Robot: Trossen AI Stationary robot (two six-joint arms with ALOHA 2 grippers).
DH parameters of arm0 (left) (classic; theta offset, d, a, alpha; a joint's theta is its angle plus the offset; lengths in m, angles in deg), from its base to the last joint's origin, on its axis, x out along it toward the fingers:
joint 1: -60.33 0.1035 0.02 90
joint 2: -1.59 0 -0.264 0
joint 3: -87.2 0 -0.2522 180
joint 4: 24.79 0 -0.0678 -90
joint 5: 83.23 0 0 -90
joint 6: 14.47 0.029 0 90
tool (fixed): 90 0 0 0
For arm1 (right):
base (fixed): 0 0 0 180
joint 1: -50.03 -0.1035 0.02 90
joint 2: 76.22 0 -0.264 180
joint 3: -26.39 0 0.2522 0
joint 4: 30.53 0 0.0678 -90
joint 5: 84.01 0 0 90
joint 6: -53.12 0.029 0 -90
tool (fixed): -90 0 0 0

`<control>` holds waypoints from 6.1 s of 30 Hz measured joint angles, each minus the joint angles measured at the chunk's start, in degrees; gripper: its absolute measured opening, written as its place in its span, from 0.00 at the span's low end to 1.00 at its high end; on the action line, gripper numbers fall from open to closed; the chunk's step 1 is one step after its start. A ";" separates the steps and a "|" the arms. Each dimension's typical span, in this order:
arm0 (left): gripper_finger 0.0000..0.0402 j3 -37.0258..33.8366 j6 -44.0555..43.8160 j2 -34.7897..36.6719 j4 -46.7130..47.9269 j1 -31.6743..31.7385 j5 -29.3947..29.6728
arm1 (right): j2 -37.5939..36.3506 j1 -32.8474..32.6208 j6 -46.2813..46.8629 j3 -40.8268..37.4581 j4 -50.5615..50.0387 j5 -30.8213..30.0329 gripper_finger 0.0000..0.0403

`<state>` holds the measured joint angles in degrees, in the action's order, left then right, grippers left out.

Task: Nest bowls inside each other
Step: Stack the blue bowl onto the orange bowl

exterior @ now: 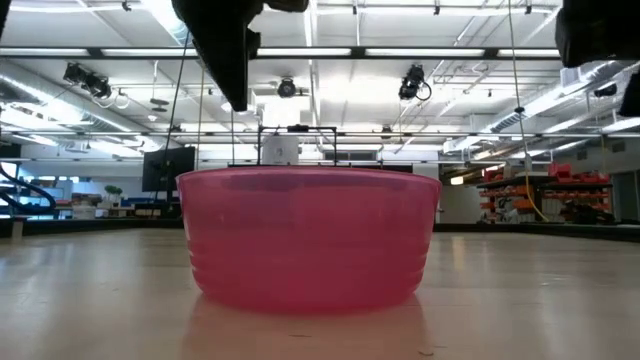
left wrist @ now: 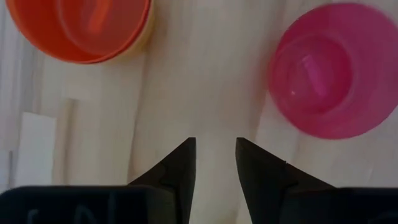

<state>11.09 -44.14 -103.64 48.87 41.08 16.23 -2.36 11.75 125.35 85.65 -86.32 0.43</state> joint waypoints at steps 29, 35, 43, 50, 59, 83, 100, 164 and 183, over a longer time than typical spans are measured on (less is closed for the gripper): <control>0.28 0.00 -17.84 -0.26 -10.86 -4.40 6.60 | 5.09 -10.30 2.62 -0.01 -4.47 2.04 0.19; 0.28 0.00 -18.16 -0.26 -10.84 -4.45 7.31 | 8.20 -10.30 -2.14 -0.02 4.27 2.65 0.19; 0.29 0.00 -18.03 -0.26 -10.83 -4.47 7.34 | 8.66 -10.28 -1.70 -0.02 4.33 2.65 0.19; 0.27 0.00 -17.66 -0.26 -10.79 -4.47 7.45 | 8.99 -10.26 -1.75 -0.02 7.09 2.67 0.19; 0.29 0.00 -17.18 -0.26 -10.79 -4.47 7.47 | 11.17 -10.23 -1.88 -0.02 7.55 3.19 0.19; 0.27 0.00 -17.17 -0.26 -10.82 -4.47 8.19 | 15.09 -7.07 -7.42 -0.02 7.42 2.40 0.11; 0.27 0.00 -17.12 -0.26 -10.74 -4.47 8.55 | 15.00 -0.99 -19.35 0.02 7.49 2.78 0.01; 0.02 -0.02 -51.31 5.00 23.06 -21.62 16.71 | 37.72 50.18 -69.39 43.82 -4.24 15.88 0.00; 0.13 -6.34 -58.22 4.93 17.70 -23.13 15.90 | 41.40 50.57 -69.94 43.45 -6.11 9.92 0.00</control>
<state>4.75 -102.36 -98.71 66.57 17.94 32.13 39.04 62.32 55.41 129.10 -92.43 10.35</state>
